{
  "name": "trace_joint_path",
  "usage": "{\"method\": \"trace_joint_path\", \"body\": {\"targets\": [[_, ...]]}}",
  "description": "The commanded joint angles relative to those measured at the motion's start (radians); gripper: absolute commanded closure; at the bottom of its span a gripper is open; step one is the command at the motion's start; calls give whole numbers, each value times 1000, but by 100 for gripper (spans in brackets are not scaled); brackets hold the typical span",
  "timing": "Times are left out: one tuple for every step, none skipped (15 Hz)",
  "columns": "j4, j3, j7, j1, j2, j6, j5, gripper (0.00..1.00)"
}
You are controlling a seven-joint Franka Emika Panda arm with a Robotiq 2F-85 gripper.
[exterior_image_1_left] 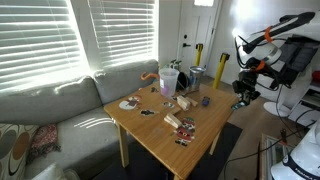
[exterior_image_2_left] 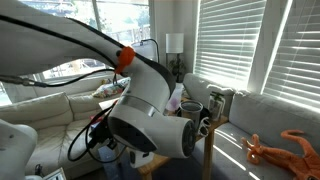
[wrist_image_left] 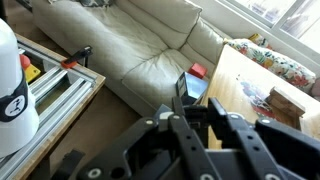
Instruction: Flip the toy cars to make them stand on wheels starting with the toy car at the bottom of the table surface
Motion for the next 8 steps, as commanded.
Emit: {"method": "trace_joint_path", "body": {"targets": [[3, 20, -4, -21, 5, -5, 2, 70], [4, 20, -4, -21, 5, -6, 2, 93], [16, 9, -27, -25, 21, -26, 11, 93], [25, -2, -47, -29, 34, -43, 21, 93], [31, -8, -60, -32, 47, -54, 29, 93], [38, -13, -69, -34, 67, -70, 38, 93], [43, -15, -72, -38, 84, -78, 47, 93], [51, -19, -73, -41, 108, -97, 63, 93]]}}
